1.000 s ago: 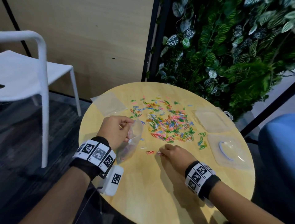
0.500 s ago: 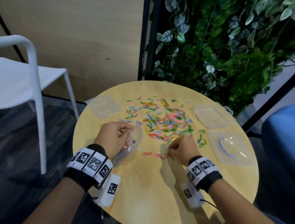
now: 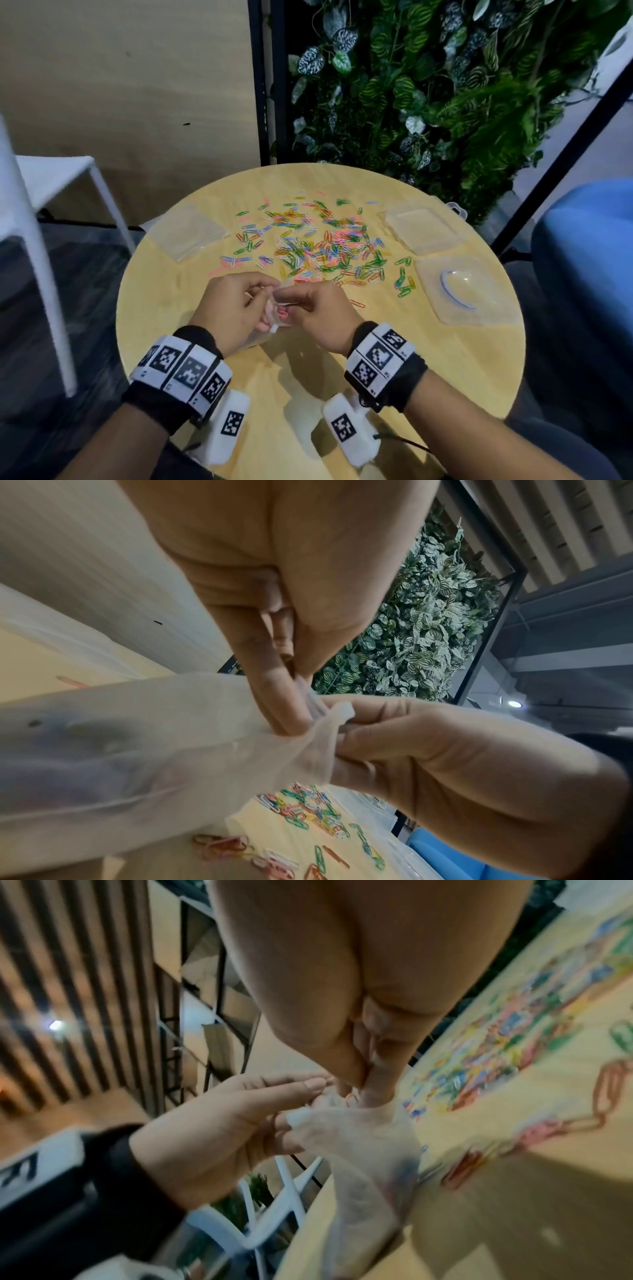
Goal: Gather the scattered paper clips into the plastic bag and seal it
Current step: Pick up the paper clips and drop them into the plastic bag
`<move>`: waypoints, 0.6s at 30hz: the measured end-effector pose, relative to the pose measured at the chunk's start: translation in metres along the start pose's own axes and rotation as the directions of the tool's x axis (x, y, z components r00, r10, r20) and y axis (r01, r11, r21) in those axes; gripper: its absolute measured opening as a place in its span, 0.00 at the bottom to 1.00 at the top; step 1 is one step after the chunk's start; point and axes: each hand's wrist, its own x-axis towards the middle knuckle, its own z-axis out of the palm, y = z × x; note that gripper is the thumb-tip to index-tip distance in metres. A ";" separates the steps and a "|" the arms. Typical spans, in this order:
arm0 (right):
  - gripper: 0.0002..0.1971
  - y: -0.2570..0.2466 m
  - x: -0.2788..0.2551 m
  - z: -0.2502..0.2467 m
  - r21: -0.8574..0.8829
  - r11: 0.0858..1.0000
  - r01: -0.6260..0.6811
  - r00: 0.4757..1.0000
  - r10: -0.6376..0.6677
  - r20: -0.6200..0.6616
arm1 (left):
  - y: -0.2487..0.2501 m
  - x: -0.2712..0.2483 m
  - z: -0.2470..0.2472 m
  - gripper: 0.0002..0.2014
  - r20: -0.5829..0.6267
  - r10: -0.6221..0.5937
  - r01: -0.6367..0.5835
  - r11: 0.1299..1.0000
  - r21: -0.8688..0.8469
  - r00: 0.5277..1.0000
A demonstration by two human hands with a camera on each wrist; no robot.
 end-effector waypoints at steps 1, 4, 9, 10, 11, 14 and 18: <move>0.15 0.000 0.000 0.000 -0.044 0.998 0.040 0.999 -0.041 -0.008 | 0.000 0.000 -0.001 0.08 -0.003 0.001 -0.001 1.000 -0.001 1.000; 0.11 -0.002 0.001 -0.007 -0.137 0.982 0.126 0.985 -0.140 -0.100 | 0.002 -0.001 -0.008 0.09 -0.017 0.014 -0.014 1.000 -0.004 1.000; 0.16 0.009 0.008 -0.029 -0.384 0.918 0.097 0.983 -0.148 -0.105 | -0.009 0.011 -0.041 0.11 -0.154 -0.012 0.010 1.000 -0.013 0.988; 0.17 0.012 0.008 -0.029 -0.518 0.848 0.110 0.988 -0.152 -0.039 | -0.012 0.012 -0.049 0.11 -0.177 -0.017 0.012 1.000 -0.028 0.984; 0.18 0.016 0.010 -0.025 -0.613 0.778 0.141 0.988 -0.145 0.043 | -0.014 0.012 -0.054 0.12 -0.191 -0.021 0.014 0.999 -0.035 0.981; 0.23 0.017 0.013 0.003 -0.709 0.636 0.305 0.937 -0.066 0.343 | -0.016 0.010 -0.062 0.11 -0.206 -0.023 0.016 0.999 -0.032 0.978; 0.34 0.016 0.031 0.038 -0.841 0.402 0.363 0.912 0.032 0.409 | -0.018 0.008 -0.070 0.09 -0.219 -0.030 0.023 0.999 -0.034 0.975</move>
